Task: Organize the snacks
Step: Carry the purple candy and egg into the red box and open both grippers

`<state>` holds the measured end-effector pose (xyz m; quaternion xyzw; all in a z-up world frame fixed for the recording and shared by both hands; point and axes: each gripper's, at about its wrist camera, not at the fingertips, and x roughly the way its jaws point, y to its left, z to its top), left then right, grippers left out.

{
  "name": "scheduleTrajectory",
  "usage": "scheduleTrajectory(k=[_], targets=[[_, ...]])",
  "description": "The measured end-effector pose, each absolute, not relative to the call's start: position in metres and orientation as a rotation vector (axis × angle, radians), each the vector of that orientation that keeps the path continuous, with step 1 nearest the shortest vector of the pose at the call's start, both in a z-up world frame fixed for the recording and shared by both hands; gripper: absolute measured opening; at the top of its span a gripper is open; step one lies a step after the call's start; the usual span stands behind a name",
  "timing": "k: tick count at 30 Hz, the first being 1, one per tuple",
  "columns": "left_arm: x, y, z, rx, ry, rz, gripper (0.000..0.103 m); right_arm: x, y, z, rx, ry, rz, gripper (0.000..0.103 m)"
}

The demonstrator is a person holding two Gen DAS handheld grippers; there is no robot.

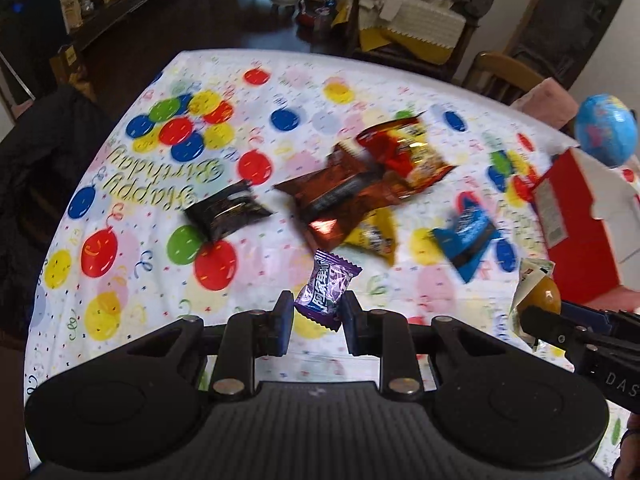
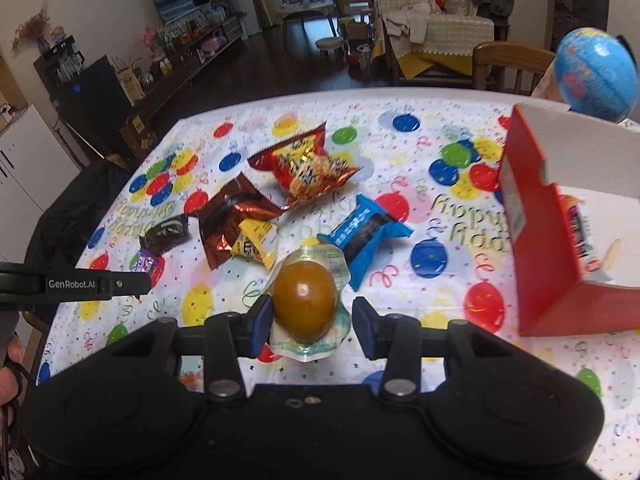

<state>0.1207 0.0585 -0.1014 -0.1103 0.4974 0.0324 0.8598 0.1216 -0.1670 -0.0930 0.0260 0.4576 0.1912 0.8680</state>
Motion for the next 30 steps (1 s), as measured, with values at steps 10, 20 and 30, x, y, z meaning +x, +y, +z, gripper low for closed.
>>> scheduleTrajectory(k=[10,20,30], targets=[[0.119,-0.001,-0.062,-0.183,0.981,-0.034,0.025,0.109,-0.216,-0.059,0.072,0.898,0.36,0.042],[0.136,-0.077,-0.037,-0.118,0.939,-0.134,0.025,0.109,-0.275,-0.044,0.073,0.856,0.295,0.042],[0.168,-0.159,-0.03,-0.051,0.927,-0.23,0.025,0.13,-0.341,-0.045,0.082,0.838,0.209,0.042]])
